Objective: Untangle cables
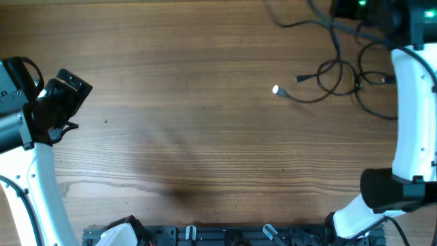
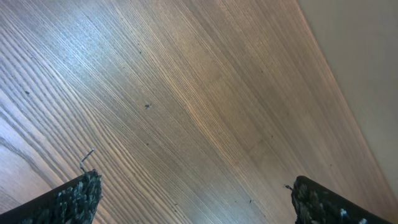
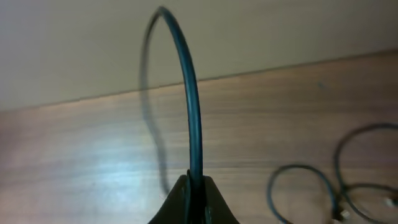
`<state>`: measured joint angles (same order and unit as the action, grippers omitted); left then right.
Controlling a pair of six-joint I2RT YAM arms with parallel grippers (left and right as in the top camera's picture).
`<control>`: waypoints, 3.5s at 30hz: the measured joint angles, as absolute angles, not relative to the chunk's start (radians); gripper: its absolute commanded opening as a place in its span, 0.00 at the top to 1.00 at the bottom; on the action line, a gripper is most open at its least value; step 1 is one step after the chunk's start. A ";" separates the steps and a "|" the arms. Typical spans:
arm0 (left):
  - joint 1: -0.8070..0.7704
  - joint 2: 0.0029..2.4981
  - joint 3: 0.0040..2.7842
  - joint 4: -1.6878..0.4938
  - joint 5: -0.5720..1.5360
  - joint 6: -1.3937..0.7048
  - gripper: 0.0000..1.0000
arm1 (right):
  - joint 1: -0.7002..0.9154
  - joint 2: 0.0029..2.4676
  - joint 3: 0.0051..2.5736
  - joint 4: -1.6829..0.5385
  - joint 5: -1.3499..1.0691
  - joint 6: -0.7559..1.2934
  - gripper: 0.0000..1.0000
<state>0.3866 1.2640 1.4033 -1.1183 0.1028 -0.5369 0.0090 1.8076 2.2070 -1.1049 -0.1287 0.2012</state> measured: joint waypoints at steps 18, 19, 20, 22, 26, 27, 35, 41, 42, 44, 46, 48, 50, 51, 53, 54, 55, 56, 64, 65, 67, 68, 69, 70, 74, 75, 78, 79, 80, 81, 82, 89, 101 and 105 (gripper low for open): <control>0.387 1.264 1.403 -1.119 0.103 -0.537 0.00 | -0.364 1.808 2.207 -1.146 0.073 0.337 0.08; 0.387 1.264 1.403 -1.119 0.103 -0.537 0.00 | -0.364 1.808 2.207 -1.148 0.077 0.337 0.08; 0.387 1.264 1.403 -1.119 0.103 -0.537 0.00 | -0.364 1.808 2.207 -1.151 0.080 0.339 0.08; 0.387 1.264 1.403 -1.119 0.103 -0.537 0.00 | -0.364 1.808 2.207 -1.168 0.051 0.339 0.07; 0.387 1.264 1.403 -1.119 0.103 -0.537 0.00 | -0.342 1.808 2.207 -1.200 -0.166 0.261 0.06; 0.387 1.264 1.403 -1.119 0.103 -0.537 0.00 | -0.320 1.808 2.207 -1.209 -0.212 0.236 0.05; 0.387 1.264 1.403 -1.119 0.103 -0.537 0.00 | -0.038 1.761 2.206 -1.312 -0.303 0.087 0.01; 0.387 1.264 1.403 -1.119 0.103 -0.537 0.00 | -0.008 1.594 2.206 -1.445 -0.279 0.073 0.00; 0.387 1.264 1.403 -1.118 0.103 -0.537 0.00 | -0.008 1.575 2.206 -1.467 -0.276 0.073 0.00; 0.387 1.264 1.403 -1.119 0.103 -0.537 0.00 | -0.008 1.531 2.206 -1.499 -0.265 0.086 0.00; 0.387 1.264 1.403 -1.118 0.103 -0.537 0.00 | -0.008 1.520 2.206 -1.501 -0.257 0.108 0.00; 0.387 1.264 1.403 -1.118 0.103 -0.537 0.00 | -0.008 1.520 2.206 -1.504 -0.244 0.119 0.00; 0.387 1.264 1.403 -1.118 0.103 -0.537 0.00 | -0.008 1.521 2.206 -1.504 -0.232 0.128 0.00; 0.387 1.264 1.403 -1.118 0.103 -0.537 0.00 | -0.008 1.521 2.206 -1.505 -0.229 0.130 0.00; 0.387 1.264 1.403 -1.118 0.103 -0.537 0.00 | -0.008 1.521 2.206 -1.512 -0.226 0.131 0.01; 0.387 1.264 1.403 -1.118 0.103 -0.537 0.00 | -0.008 1.521 2.206 -1.512 -0.224 0.130 0.00; 0.387 1.264 1.403 -1.118 0.103 -0.537 0.00 | -0.008 1.521 2.206 -1.514 -0.223 0.130 0.00; 0.387 1.264 1.403 -1.118 0.103 -0.537 0.00 | -0.008 1.521 2.206 -1.515 -0.223 0.130 0.01; 0.387 1.264 1.403 -1.118 0.103 -0.537 0.00 | -0.008 1.524 2.206 -1.515 -0.204 0.130 0.00; 0.387 1.264 1.403 -1.119 0.103 -0.537 0.00 | -0.008 1.524 2.206 -1.515 -0.194 0.130 0.00; 0.387 1.264 1.403 -1.118 0.103 -0.537 0.00 | -0.008 1.524 2.206 -1.505 -0.167 0.130 0.00; 0.387 1.264 1.403 -1.119 0.103 -0.537 0.00 | -0.008 1.524 2.206 -1.491 -0.151 0.130 0.00; 0.387 1.264 1.403 -1.119 0.103 -0.537 0.00 | -0.008 1.522 2.203 -1.468 -0.139 0.130 0.00; 0.387 1.264 1.404 -1.119 0.103 -0.537 0.00 | -0.008 1.514 2.190 -1.441 -0.130 0.130 0.00; 0.387 1.264 1.403 -1.118 0.103 -0.537 0.00 | -0.008 1.414 2.026 -1.253 -0.117 0.130 0.00; 0.387 1.264 1.403 -1.118 0.103 -0.537 0.00 | -0.008 1.369 1.949 -1.190 -0.113 0.130 0.00; 0.387 1.264 1.403 -1.118 0.103 -0.537 0.00 | -0.008 1.257 1.746 -1.029 -0.107 0.130 0.00; 0.387 1.264 1.403 -1.119 0.103 -0.537 0.00 | -0.008 1.222 1.681 -0.984 -0.107 0.130 0.00; 0.387 1.264 1.403 -1.119 0.103 -0.537 0.00 | -0.008 1.197 1.633 -0.945 -0.106 0.130 0.00; 0.387 1.264 1.403 -1.118 0.103 -0.537 0.00 | -0.008 1.169 1.578 -0.908 -0.106 0.130 0.00; 0.387 1.264 1.403 -1.118 0.103 -0.537 0.00 | -0.008 1.140 1.522 -0.859 -0.107 0.130 0.00; 0.387 1.264 1.403 -1.119 0.103 -0.537 0.00 | -0.008 0.947 1.234 -0.641 -0.107 0.130 0.00; 0.387 1.264 1.403 -1.119 0.103 -0.537 0.00 | -0.008 0.558 0.719 -0.220 -0.107 0.088 0.00; 0.387 1.264 1.404 -1.118 0.103 -0.537 0.00 | -0.008 0.420 0.528 -0.084 -0.107 0.039 0.00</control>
